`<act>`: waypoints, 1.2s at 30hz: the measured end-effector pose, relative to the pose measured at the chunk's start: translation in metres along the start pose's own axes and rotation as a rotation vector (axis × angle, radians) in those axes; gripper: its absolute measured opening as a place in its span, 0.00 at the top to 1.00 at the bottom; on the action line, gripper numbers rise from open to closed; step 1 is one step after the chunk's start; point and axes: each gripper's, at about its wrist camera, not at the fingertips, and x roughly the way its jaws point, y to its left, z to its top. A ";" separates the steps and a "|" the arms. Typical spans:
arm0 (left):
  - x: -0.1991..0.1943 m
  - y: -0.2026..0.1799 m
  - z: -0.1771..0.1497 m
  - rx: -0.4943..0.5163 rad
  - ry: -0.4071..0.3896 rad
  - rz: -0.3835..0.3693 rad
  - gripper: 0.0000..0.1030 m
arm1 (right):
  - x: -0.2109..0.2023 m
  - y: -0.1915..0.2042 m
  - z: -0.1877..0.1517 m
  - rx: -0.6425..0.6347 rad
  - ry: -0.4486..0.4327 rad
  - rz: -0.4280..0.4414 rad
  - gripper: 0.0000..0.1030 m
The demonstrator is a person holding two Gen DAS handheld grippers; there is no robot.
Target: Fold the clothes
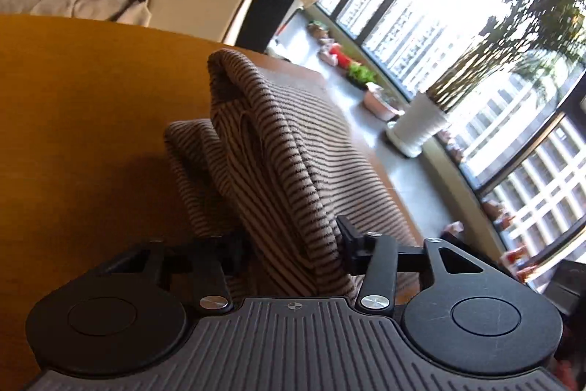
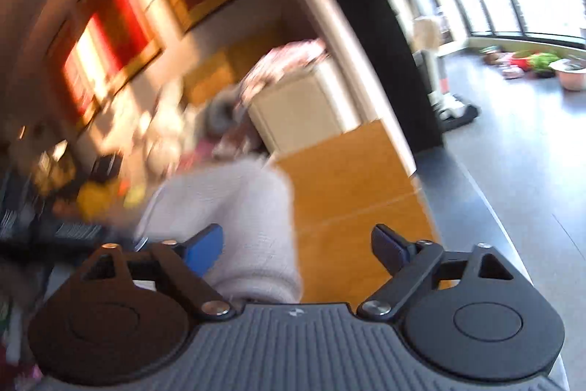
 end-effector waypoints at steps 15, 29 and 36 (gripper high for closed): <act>-0.020 0.002 -0.020 0.001 -0.040 -0.023 0.49 | 0.004 -0.018 -0.001 0.054 0.028 -0.002 0.01; -0.036 -0.012 -0.034 0.060 -0.119 -0.035 0.66 | 0.006 -0.023 -0.004 0.079 0.050 -0.012 0.00; -0.031 0.012 -0.040 -0.007 -0.087 -0.012 0.67 | 0.010 -0.026 -0.005 0.107 0.079 -0.016 0.00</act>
